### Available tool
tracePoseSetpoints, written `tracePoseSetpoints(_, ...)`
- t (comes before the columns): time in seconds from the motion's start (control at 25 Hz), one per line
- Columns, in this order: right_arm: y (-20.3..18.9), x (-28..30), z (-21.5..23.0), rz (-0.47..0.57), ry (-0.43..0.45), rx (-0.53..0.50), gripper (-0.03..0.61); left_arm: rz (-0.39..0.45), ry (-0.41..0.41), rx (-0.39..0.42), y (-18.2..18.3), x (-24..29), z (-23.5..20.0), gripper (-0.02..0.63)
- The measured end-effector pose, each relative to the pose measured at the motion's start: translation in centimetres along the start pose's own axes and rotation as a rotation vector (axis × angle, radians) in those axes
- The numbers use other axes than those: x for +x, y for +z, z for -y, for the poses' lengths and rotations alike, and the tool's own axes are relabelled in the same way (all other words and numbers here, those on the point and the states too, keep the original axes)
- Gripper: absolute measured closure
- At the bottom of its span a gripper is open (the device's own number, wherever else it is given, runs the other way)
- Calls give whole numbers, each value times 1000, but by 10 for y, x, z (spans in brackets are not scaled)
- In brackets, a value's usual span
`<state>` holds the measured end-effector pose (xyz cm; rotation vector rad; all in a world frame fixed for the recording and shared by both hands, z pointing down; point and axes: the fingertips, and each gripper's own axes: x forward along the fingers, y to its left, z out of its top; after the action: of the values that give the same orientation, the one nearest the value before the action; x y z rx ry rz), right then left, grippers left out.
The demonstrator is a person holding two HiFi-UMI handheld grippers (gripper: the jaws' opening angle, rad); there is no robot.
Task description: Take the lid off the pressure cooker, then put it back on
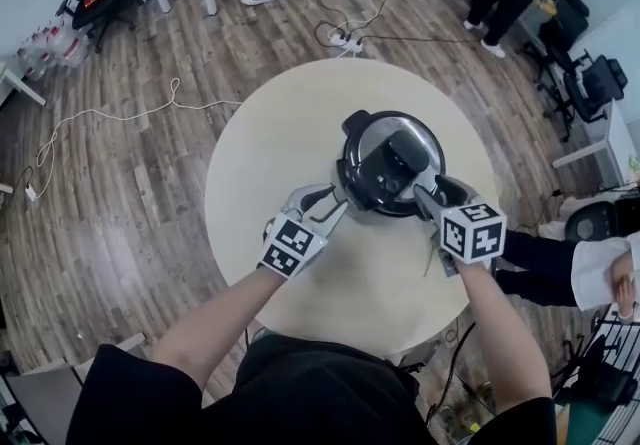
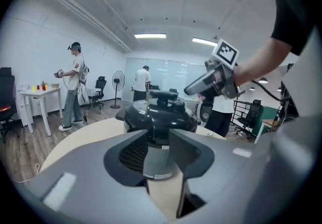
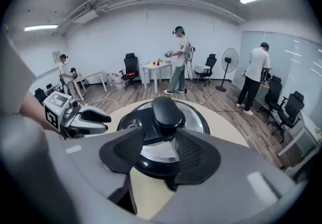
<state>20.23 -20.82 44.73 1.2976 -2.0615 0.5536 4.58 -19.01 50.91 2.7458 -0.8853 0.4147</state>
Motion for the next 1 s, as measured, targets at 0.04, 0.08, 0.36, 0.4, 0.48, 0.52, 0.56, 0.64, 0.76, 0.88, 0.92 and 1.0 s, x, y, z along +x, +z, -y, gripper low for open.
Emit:
tracePoseSetpoints(0.04, -2, -7, -6, 49, -16, 11, 382, 28, 12, 4, 11, -7, 1, 494)
tracePoseSetpoints(0.08, -3, -15, -11, 102, -34, 22, 399, 58, 24, 11, 23, -13, 2, 512)
tracePoseSetpoints(0.36, -5, -60, -28, 397, -152, 108, 499, 213, 100, 74, 85, -46, 3, 612)
tracePoseSetpoints(0.4, -6, -67, -29, 430, -174, 111, 516, 227, 112, 85, 90, -51, 3, 612)
tracePoseSetpoints(0.48, -8, -82, -30, 494, -217, 108, 540, 257, 144, 100, 98, -61, 2, 612)
tracePoseSetpoints(0.52, -10, -88, -30, 522, -234, 106, 545, 274, 163, 100, 102, -65, 2, 612)
tracePoseSetpoints(0.56, -12, -94, -30, 548, -247, 109, 549, 291, 179, 96, 107, -69, 1, 612)
tracePoseSetpoints(0.64, -17, -102, -28, 590, -263, 131, 552, 322, 197, 90, 117, -75, 3, 614)
tracePoseSetpoints(0.76, -26, -111, -23, 617, -297, 175, 560, 353, 197, 103, 128, -83, 8, 614)
tracePoseSetpoints(0.88, -29, -119, -15, 635, -330, 205, 568, 353, 211, 104, 130, -87, 3, 614)
tracePoseSetpoints(0.92, -29, -122, -13, 643, -337, 208, 568, 350, 218, 100, 130, -87, 2, 614)
tracePoseSetpoints(1.0, -29, -126, -8, 658, -347, 213, 569, 347, 225, 91, 128, -86, 1, 614)
